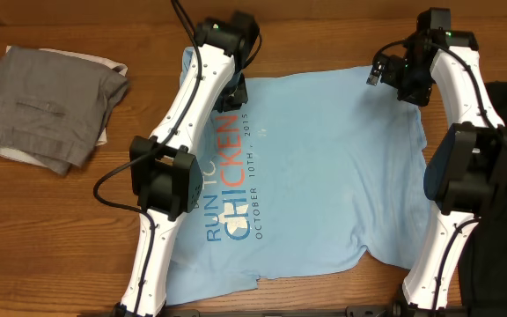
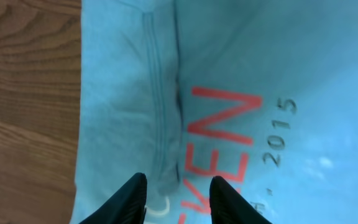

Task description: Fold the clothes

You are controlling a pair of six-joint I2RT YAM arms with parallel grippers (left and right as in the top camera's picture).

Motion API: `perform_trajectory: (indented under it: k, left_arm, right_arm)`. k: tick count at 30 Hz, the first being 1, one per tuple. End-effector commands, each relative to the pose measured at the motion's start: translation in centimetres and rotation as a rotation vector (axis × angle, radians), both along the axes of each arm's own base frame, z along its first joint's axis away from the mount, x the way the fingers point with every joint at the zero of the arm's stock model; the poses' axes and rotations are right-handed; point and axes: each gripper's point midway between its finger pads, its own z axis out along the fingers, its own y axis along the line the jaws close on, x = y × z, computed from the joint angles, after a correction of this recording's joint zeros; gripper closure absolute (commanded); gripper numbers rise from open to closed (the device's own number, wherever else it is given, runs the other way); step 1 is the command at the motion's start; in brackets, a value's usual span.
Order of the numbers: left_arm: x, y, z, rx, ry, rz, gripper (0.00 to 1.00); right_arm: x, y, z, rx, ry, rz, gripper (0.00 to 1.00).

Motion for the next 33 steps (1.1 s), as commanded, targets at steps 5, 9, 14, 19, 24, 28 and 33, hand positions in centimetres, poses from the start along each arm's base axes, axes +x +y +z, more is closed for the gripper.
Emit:
perform_trajectory:
  k: [5,9,14,19,24,28,33]
  left_arm:
    - [0.0,3.6,-3.8,0.063,0.037,0.117,0.64]
    - [-0.1,3.7,-5.6,0.057,0.040,0.144,0.61]
    - [0.7,3.3,-6.6,0.033,0.011,0.146,0.55]
    - [0.8,3.3,-7.4,0.029,-0.002,0.175,0.52]
    - [0.6,3.1,-8.6,0.026,0.001,0.173,0.57]
    - [0.6,3.2,-8.5,0.027,0.001,0.172,0.72]
    - [0.8,3.8,-8.3,0.040,0.004,0.147,0.79]
  right_arm:
    - [0.7,0.0,1.2,0.004,-0.037,0.004,0.00]
    - [0.7,0.0,1.2,0.004,-0.037,0.004,0.00]
    - [0.7,0.0,1.2,0.004,-0.037,0.004,0.00]
    - [0.7,0.0,1.2,0.004,-0.037,0.004,0.00]
    - [0.7,0.0,1.2,0.004,-0.037,0.004,0.00]
    - [0.6,0.0,1.2,0.004,-0.037,0.004,0.00]
    - [0.7,0.0,1.2,0.004,-0.037,0.004,0.00]
